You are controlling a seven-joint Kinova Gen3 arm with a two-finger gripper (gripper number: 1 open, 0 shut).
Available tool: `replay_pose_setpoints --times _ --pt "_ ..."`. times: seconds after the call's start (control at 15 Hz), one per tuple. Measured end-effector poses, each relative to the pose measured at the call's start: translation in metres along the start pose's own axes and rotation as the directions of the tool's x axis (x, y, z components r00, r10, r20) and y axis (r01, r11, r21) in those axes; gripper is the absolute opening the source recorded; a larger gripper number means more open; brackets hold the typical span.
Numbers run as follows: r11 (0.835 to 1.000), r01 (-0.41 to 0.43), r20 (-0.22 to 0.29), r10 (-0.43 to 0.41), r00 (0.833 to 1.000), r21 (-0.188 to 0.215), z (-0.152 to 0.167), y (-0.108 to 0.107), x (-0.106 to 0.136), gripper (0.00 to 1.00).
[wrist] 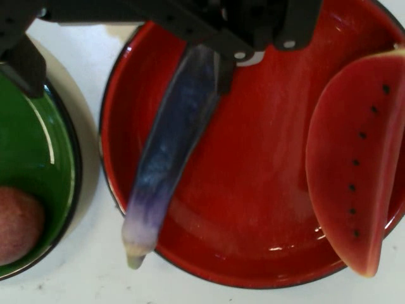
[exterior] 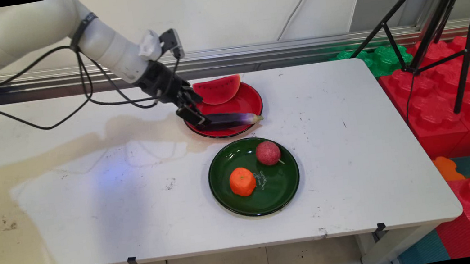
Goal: Pick up the eggplant from the red plate
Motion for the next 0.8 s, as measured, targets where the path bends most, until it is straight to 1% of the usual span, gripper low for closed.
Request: replay_pose_setpoints --times 0.2,0.47,0.8 --pt "1.0 -0.012 0.011 0.012 1.0 0.011 0.015 -0.006 0.004 1.0" --pt "0.998 -0.055 0.034 0.054 0.998 0.027 0.04 -0.019 0.011 1.0" --pt "0.996 -0.088 0.056 0.087 0.995 0.012 0.066 -0.028 0.015 1.0"
